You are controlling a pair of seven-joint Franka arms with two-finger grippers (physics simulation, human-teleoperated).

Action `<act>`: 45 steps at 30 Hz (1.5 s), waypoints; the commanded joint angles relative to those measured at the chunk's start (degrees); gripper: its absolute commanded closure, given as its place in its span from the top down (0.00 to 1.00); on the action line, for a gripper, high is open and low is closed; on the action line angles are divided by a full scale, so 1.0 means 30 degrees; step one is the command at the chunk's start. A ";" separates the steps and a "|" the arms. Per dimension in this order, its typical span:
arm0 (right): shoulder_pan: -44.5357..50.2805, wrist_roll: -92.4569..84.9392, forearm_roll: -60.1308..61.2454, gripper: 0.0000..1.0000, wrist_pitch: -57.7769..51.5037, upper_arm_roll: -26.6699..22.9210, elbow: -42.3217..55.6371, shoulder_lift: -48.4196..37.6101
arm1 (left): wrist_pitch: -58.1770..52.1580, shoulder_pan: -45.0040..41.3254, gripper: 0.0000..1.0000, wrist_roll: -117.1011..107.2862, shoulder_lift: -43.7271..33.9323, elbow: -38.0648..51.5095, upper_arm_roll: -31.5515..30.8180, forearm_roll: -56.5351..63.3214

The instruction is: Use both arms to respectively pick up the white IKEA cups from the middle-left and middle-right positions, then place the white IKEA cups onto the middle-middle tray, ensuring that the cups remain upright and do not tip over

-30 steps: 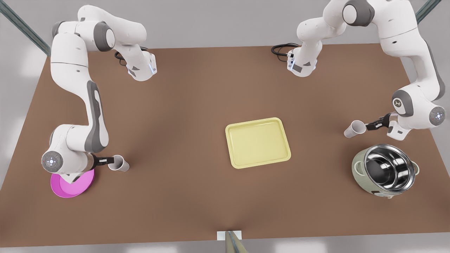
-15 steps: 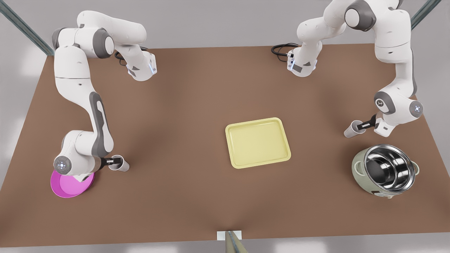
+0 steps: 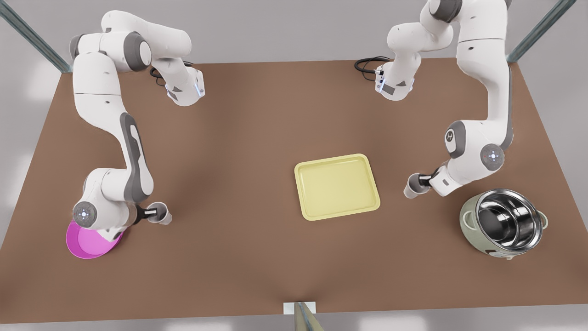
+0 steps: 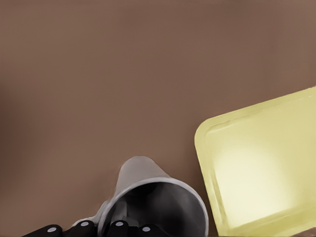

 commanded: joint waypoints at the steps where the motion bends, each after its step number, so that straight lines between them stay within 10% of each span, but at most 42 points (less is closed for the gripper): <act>1: 0.1353 -0.0256 -0.0212 0.21 -0.1033 0.0189 0.0100 -0.0716 | -0.0878 0.0050 0.21 -0.9587 0.0665 0.0897 -0.1152 -0.0022; 17: 1.0585 1.0172 0.7229 0.21 0.4915 0.0424 0.5782 0.4233 | 0.4747 0.0343 0.24 -1.2606 0.4884 0.0428 -0.4581 -0.0023; 18: 1.1024 1.0993 0.7258 0.21 0.5090 0.0424 0.6399 0.4760 | 0.4747 0.0402 0.40 -1.2606 0.4913 0.0428 -0.4756 -0.0023; 19: 1.1288 1.1287 0.7405 0.21 0.5500 0.0424 0.6458 0.4995 | 0.4747 0.0402 0.75 -1.2606 0.4913 0.0428 -0.4756 -0.0023; 21: 1.1698 1.1287 0.7551 0.21 0.5618 0.0424 0.6487 0.5347 | 0.4776 0.0402 1.00 -1.2606 0.4913 0.0428 -0.4815 0.0007; 37: 1.3105 1.0906 0.7434 0.22 0.4622 0.0453 0.6223 0.6314 | 0.0503 0.1544 1.00 -1.2577 0.1868 0.0779 -0.5196 0.0036; 38: 1.3105 1.1169 0.7435 0.87 0.4592 0.0453 0.6223 0.6431 | -0.4470 0.2276 1.00 -1.2547 0.1632 0.3819 -0.5166 0.0677; 39: 1.3134 1.1170 0.7346 1.00 0.4534 0.0453 0.6223 0.6431 | -1.1682 0.2393 1.00 -1.2489 0.1720 0.8714 -0.5166 0.3170; 41: 1.3193 1.1170 0.7288 1.00 0.4387 0.0453 0.6340 0.6431 | -1.6519 0.2628 1.00 -1.0120 0.1603 1.2467 -0.5343 0.5426; 43: 1.3222 1.1170 0.7288 1.00 0.4358 0.0453 0.6370 0.6431 | -1.5204 -0.0946 1.00 -0.5809 -0.2059 1.0389 -0.0069 0.5514; 45: 1.3193 1.1170 0.7434 1.00 0.4358 0.0453 0.6428 0.6402 | -1.5263 -0.0712 1.00 -0.5692 -0.1356 1.0712 -0.0040 0.5075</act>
